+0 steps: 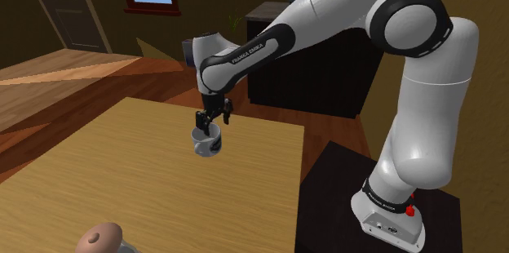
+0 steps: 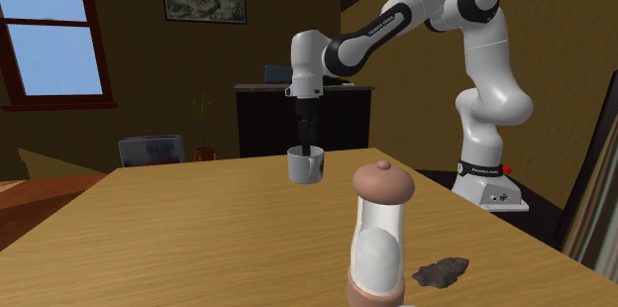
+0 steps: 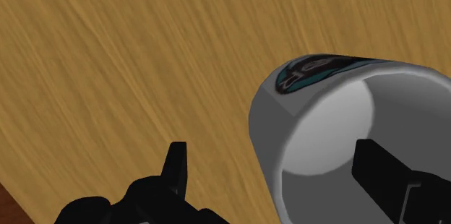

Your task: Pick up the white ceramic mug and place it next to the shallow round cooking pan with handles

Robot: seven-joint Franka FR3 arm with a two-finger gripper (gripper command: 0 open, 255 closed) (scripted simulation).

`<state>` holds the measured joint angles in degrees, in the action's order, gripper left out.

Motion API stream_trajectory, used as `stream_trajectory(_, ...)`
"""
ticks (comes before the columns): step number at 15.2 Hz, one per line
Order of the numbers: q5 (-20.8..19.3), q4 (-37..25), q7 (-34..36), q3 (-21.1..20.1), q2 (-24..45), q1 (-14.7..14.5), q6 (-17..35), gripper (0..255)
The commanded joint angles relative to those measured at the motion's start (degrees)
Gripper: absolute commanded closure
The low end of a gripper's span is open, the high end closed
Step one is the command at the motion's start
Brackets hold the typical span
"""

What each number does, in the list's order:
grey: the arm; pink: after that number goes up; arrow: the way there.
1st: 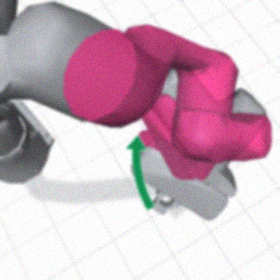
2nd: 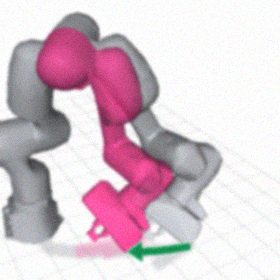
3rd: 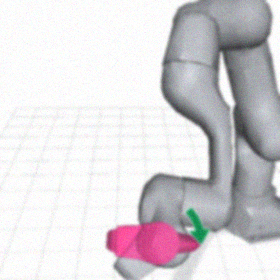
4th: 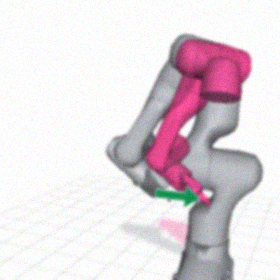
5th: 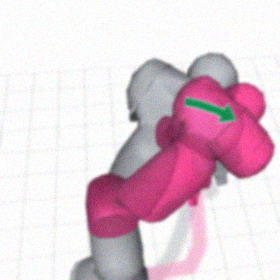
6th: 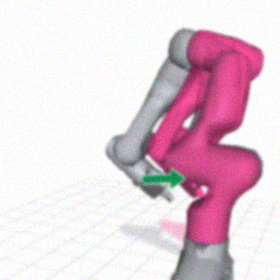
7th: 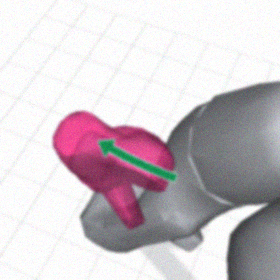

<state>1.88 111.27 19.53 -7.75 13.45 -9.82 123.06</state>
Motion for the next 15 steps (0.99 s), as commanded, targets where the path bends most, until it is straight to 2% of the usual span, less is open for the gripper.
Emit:
stream_trajectory(1, -0.1, 1.0, 0.1, 0.0, 0.9, -0.1, 2.0, 0)
stream_trajectory(9, -0.1, 1.0, 0.1, 0.0, 0.9, -0.1, 2.0, 0)
stream_trajectory(10, -0.1, 1.0, 0.1, 0.0, 0.9, -0.1, 2.0, 255)
stream_trajectory(15, -0.1, 1.0, 0.1, 0.0, 0.9, -0.1, 2.0, 255)
